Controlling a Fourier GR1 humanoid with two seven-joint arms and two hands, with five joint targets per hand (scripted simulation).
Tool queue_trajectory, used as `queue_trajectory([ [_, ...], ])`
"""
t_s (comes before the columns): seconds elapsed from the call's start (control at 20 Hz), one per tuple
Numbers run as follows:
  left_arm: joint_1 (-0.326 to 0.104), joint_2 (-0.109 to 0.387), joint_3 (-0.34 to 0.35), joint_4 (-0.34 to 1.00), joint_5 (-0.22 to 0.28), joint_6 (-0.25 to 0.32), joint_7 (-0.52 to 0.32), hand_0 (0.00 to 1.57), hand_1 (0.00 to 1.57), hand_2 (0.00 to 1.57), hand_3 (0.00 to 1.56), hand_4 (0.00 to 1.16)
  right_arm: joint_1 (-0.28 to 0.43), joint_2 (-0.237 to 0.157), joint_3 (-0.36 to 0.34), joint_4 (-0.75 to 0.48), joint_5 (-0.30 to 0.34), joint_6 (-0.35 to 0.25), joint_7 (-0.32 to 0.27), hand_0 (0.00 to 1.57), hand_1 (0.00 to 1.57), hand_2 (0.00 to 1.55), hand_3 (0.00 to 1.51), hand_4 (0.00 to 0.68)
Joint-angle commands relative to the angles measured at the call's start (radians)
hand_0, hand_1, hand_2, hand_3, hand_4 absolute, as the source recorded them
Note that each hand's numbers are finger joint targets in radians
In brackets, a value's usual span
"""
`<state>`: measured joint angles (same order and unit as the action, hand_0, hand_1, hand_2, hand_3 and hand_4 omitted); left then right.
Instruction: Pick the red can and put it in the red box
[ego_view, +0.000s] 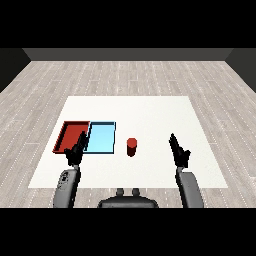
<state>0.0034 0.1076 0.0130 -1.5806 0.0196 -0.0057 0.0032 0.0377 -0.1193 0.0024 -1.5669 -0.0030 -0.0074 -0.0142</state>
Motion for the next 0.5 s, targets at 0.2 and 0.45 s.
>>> queue_trajectory([
  [0.2, -0.004, -0.016, -0.008, 0.001, -0.022, -0.027, -0.025, 0.0, 0.0, 0.0, 0.0, 0.0, 0.139, 0.024, 0.012, -0.162, -0.006, 0.031, -0.016, 0.0, 0.0, 0.0, 0.0, 0.0],
  [0.45, -0.019, -0.033, 0.053, -0.075, 0.069, -0.072, -0.362, 0.0, 0.0, 0.0, 0.0, 0.0, 0.102, 0.055, 0.035, -0.222, -0.06, 0.087, -0.249, 0.0, 0.0, 0.0, 0.0, 0.0],
])
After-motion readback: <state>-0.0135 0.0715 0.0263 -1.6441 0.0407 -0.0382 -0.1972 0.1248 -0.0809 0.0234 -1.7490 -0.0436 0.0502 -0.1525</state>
